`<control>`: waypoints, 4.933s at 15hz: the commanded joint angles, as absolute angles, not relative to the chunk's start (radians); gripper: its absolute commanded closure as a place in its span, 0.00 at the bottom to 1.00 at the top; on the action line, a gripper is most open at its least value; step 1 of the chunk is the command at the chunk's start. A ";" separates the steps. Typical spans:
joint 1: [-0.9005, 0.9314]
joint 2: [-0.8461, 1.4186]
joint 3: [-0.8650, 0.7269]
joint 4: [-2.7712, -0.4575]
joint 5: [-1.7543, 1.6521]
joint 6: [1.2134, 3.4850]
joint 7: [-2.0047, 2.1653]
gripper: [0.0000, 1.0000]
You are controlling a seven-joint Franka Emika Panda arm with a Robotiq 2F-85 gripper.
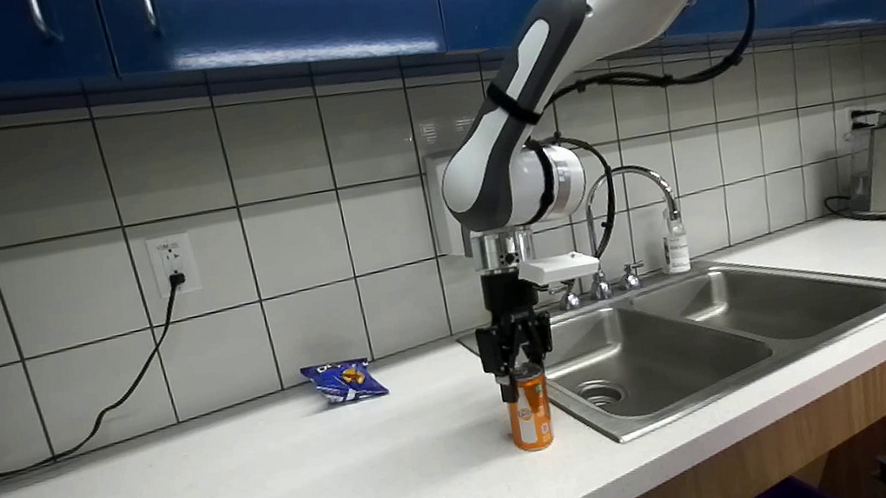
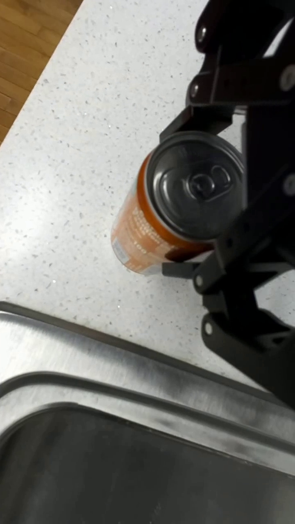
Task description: Place the can of fanta in the left sink
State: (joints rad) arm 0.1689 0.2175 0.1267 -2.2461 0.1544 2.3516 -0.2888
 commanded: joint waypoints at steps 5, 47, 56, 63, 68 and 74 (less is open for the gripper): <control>0.137 0.226 0.141 -2.219 0.145 2.349 -0.273 0.60; -0.139 0.460 -0.106 -1.930 0.059 2.305 -0.091 0.60; -0.189 0.602 -0.097 -1.820 0.106 2.265 -0.100 0.60; -0.205 0.669 -0.091 -1.787 0.122 2.252 -0.099 0.60; -0.208 0.698 -0.088 -1.781 0.131 2.254 -0.099 0.60; -0.209 0.715 -0.086 -1.776 0.133 2.256 -0.098 0.60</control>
State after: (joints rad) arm -0.1819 0.7085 -0.1117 -1.8088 0.1188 2.2966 -0.1015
